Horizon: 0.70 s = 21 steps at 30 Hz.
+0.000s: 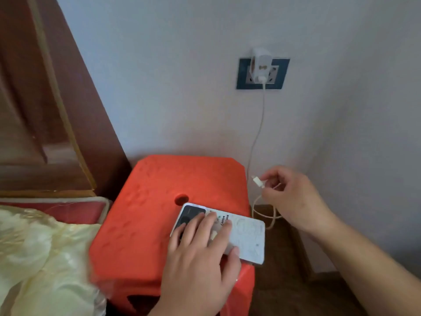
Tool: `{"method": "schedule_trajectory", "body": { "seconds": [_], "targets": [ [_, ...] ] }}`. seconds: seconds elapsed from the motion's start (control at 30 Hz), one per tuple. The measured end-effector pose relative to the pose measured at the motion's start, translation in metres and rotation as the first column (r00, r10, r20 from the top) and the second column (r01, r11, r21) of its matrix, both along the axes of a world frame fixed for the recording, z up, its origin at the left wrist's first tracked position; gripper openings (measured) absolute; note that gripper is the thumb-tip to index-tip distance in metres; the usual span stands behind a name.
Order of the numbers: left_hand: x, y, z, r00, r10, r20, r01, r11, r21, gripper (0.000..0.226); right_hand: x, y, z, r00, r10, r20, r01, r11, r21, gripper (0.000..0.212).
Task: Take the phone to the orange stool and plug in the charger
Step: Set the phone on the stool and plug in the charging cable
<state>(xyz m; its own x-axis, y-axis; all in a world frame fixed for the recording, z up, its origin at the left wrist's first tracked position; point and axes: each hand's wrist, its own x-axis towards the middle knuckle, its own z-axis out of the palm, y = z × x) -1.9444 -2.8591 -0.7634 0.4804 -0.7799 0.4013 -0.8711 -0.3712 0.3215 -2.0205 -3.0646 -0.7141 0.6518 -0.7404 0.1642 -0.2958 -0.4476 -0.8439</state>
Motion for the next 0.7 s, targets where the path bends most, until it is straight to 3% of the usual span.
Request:
{"method": "schedule_trajectory", "body": {
  "seconds": [0.03,0.1,0.2,0.5,0.7],
  "targets": [
    [0.0,0.001,-0.001,1.0,-0.002,0.013,0.002,1.0,-0.002,0.043,-0.014,-0.005,-0.001,0.998,-0.017,0.054,0.006,0.981,0.194,0.021],
    [0.001,0.001,-0.001,0.999,0.001,0.037,-0.001,1.0,0.001,0.043,-0.038,-0.009,-0.007,0.99,-0.037,0.137,-0.043,0.841,0.539,0.026],
    [-0.001,0.001,0.0,0.998,0.037,0.05,-0.039,0.999,0.032,0.044,-0.064,-0.009,-0.018,0.986,-0.029,0.162,-0.108,0.631,0.768,0.023],
    [-0.006,-0.002,0.002,0.994,0.107,0.027,-0.108,0.993,0.038,0.043,-0.098,-0.002,-0.06,0.974,0.106,0.2,-0.225,0.366,0.903,0.011],
    [-0.01,-0.006,0.008,0.991,0.136,0.016,-0.136,0.99,0.045,0.043,-0.094,0.015,-0.07,0.955,0.219,0.2,-0.263,0.313,0.913,0.011]
  ]
}}
